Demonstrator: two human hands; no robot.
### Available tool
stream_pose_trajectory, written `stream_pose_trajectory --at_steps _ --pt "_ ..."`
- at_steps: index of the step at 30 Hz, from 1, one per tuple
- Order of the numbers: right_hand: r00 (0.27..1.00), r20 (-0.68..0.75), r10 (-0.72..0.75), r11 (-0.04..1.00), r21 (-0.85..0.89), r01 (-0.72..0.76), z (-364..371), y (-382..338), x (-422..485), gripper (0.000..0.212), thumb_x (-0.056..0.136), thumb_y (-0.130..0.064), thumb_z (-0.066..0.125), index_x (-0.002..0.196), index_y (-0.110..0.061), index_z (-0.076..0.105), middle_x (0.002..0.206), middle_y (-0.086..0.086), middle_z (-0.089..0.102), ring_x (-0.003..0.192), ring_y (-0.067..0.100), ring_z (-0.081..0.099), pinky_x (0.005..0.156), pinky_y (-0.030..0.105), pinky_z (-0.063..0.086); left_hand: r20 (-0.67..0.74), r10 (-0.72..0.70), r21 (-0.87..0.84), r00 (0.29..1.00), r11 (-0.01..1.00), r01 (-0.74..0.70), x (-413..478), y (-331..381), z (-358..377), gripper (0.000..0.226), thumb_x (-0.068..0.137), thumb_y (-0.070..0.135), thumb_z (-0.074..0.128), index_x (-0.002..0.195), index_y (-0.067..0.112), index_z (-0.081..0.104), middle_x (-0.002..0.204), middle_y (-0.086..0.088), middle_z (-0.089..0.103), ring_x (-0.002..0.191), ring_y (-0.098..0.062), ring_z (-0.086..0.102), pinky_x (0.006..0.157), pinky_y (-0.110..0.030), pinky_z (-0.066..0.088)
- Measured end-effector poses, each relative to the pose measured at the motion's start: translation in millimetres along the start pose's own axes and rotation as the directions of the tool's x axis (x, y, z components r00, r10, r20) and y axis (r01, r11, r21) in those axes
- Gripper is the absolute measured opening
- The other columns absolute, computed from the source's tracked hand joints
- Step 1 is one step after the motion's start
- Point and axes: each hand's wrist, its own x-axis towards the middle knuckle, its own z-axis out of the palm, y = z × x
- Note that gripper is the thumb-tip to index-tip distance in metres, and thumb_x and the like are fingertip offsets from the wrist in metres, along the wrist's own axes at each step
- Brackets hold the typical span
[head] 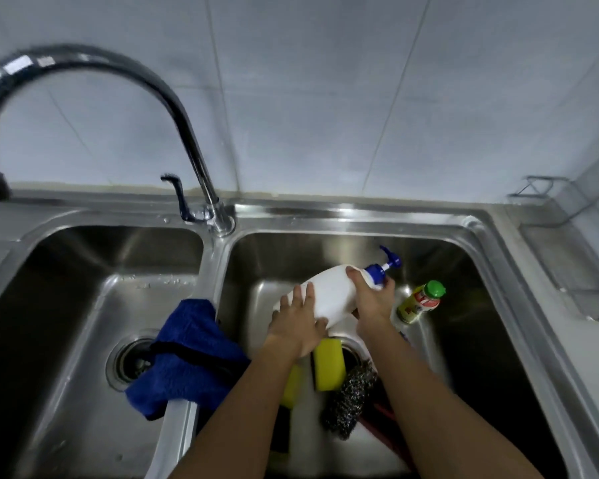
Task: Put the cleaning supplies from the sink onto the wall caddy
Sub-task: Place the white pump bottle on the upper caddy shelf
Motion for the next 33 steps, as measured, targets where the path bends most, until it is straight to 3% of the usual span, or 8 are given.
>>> stream_pose_trajectory --at_steps 6,8,13,19,22,26,29,33 --pt "0.948 0.196 -0.249 0.968 0.056 0.243 -39 -100 -47 0.067 0.07 -0.022 0.081 0.126 -0.029 0.045 0.116 0.0 0.06 0.103 0.023 0.059 0.093 0.043 0.051 -0.214 0.123 -0.09 0.969 0.985 -0.145 -47 49 -41 0.067 0.102 0.042 0.025 0.153 0.019 -0.013 0.163 -0.008 -0.011 0.151 -0.031 0.001 0.121 -0.041 0.014" --pt "0.904 0.249 -0.347 0.935 0.016 0.354 -53 -138 -66 0.059 0.073 -0.019 0.08 0.121 -0.029 0.047 0.108 0.0 0.06 0.095 0.021 0.06 0.085 0.037 0.052 -0.267 0.153 -0.125 0.951 0.973 -0.191 -57 69 -58 0.07 0.101 0.044 0.027 0.153 0.019 -0.013 0.163 -0.007 -0.007 0.149 -0.032 0.015 0.118 -0.042 0.024" --pt "0.755 0.372 -0.541 0.802 -0.045 0.596 -102 -238 -115 0.063 0.066 -0.013 0.085 0.117 -0.026 0.051 0.107 0.005 0.067 0.094 0.028 0.066 0.082 0.04 0.058 -0.407 0.284 -0.198 0.868 0.9 -0.388 -84 137 -113 0.083 0.096 0.048 0.042 0.153 0.019 -0.01 0.159 -0.007 0.024 0.132 -0.031 0.046 0.106 -0.042 0.041" --pt "0.487 0.488 -0.724 0.466 -0.174 0.868 -172 -342 -176 0.069 0.065 -0.008 0.084 0.12 -0.028 0.047 0.11 -0.01 0.059 0.098 0.014 0.059 0.087 0.029 0.052 -0.61 0.349 -0.328 0.711 0.706 -0.628 -121 238 -171 0.059 0.097 0.04 0.049 0.148 0.023 0.026 0.142 -0.002 0.052 0.124 -0.025 0.056 0.102 -0.037 0.046" --pt "0.368 0.513 -0.775 0.266 -0.264 0.927 -206 -377 -191 0.073 0.066 -0.013 0.084 0.123 -0.034 0.044 0.115 -0.013 0.056 0.106 0.017 0.057 0.092 0.033 0.05 -0.651 0.419 -0.307 0.633 0.617 -0.724 -133 283 -192 0.052 0.098 0.035 0.049 0.145 0.022 0.033 0.137 -0.004 0.058 0.121 -0.025 0.059 0.1 -0.037 0.049" --pt "0.257 0.536 -0.804 0.033 -0.392 0.919 -245 -408 -193 0.076 0.066 -0.023 0.085 0.13 -0.028 0.044 0.129 -0.001 0.053 0.112 0.021 0.054 0.098 0.038 0.047 -0.67 0.489 -0.256 0.558 0.553 -0.793 -144 338 -207 0.047 0.1 0.035 0.041 0.146 0.024 0.032 0.127 -0.007 0.064 0.113 -0.026 0.063 0.093 -0.035 0.05" --pt "0.209 0.495 -0.843 0.014 -0.369 0.929 -270 -423 -181 0.077 0.068 -0.023 0.084 0.134 -0.024 0.044 0.132 0.002 0.051 0.116 0.02 0.052 0.099 0.033 0.046 -0.673 0.527 -0.229 0.519 0.519 -0.824 -143 372 -212 0.047 0.101 0.036 0.038 0.147 0.026 0.03 0.122 -0.004 0.064 0.108 -0.025 0.064 0.086 -0.031 0.049" --pt "0.25 0.42 -0.873 0.116 -0.318 0.941 -302 -436 -158 0.08 0.069 -0.019 0.083 0.136 -0.024 0.04 0.129 0.0 0.052 0.11 0.016 0.053 0.088 0.023 0.043 -0.63 0.559 -0.303 0.539 0.462 -0.833 -134 411 -206 0.048 0.101 0.043 0.03 0.147 0.03 0.028 0.124 -0.007 0.062 0.107 -0.026 0.062 0.081 -0.027 0.047"
